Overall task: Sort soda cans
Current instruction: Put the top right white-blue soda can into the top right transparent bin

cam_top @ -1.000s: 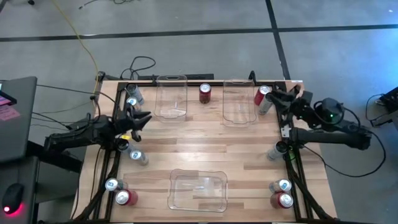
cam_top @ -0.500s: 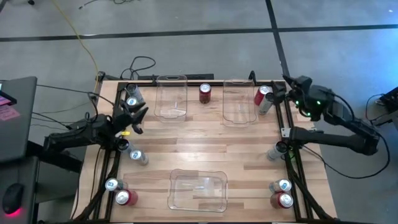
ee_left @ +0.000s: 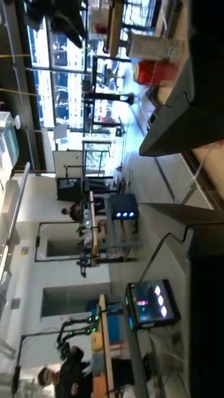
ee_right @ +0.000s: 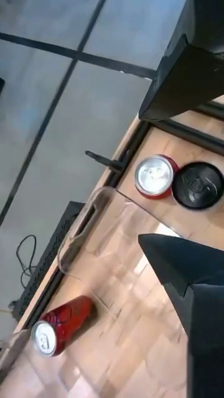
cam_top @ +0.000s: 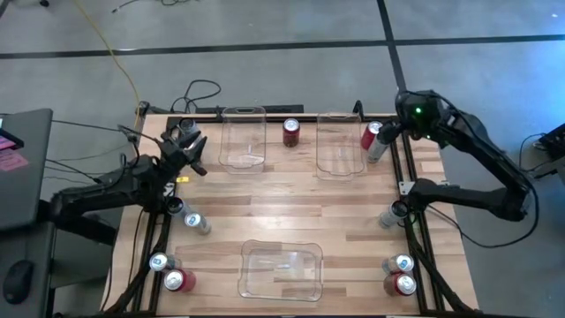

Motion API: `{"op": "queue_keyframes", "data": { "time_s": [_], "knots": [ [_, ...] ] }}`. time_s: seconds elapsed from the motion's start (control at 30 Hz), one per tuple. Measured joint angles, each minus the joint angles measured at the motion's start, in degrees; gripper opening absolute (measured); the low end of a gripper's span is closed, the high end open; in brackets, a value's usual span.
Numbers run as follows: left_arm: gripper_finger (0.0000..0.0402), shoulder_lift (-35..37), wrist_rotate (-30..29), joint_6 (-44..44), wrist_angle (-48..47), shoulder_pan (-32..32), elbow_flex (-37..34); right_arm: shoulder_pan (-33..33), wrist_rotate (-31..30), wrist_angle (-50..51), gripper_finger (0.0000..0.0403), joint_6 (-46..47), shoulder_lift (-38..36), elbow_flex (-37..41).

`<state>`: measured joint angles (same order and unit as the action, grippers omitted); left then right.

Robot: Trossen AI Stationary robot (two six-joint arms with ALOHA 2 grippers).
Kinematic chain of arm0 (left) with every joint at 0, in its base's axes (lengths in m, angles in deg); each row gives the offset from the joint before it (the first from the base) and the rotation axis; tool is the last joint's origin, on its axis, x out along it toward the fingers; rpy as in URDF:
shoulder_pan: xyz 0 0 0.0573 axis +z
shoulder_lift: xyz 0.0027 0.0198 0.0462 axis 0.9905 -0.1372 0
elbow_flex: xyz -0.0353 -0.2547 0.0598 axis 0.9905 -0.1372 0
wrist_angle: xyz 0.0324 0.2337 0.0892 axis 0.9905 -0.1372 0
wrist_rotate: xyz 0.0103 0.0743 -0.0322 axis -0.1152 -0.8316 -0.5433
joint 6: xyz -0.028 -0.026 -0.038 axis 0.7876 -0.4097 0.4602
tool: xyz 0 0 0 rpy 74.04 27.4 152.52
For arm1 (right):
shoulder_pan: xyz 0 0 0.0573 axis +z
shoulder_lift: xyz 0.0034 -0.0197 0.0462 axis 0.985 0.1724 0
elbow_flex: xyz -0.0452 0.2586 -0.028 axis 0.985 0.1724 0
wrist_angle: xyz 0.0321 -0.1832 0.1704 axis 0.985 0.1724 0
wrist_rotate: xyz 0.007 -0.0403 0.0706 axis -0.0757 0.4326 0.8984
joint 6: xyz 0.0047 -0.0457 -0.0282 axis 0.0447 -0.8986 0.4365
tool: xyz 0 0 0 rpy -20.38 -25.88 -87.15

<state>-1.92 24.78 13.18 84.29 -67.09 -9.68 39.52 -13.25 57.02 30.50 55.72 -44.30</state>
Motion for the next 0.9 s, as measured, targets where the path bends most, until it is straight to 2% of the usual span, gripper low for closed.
{"op": "queue_keyframes", "data": {
  "time_s": [0.23,0.37,0.67,0.9],
  "knots": [
    [0.0128,-7.4,8.0,5.2,-5.3,0.0,7.2,-1.0,0.1,-6.6,0.0328,-10.0,1.2,-0.1],
    [0.0128,-12.9,8.2,4.2,-5.5,0.0,10.2,-1.0,0.0,-6.9,0.0326,-13.0,1.4,-0.1],
    [0.0128,-24.3,7.5,-5.4,-5.4,1.6,15.9,-2.1,0.0,-7.7,0.0325,-12.6,3.7,1.9],
    [0.0128,-30.6,7.4,-3.7,-6.0,6.6,19.5,-5.5,0.2,-7.3,0.0325,-12.8,9.8,3.6]
  ]
}}
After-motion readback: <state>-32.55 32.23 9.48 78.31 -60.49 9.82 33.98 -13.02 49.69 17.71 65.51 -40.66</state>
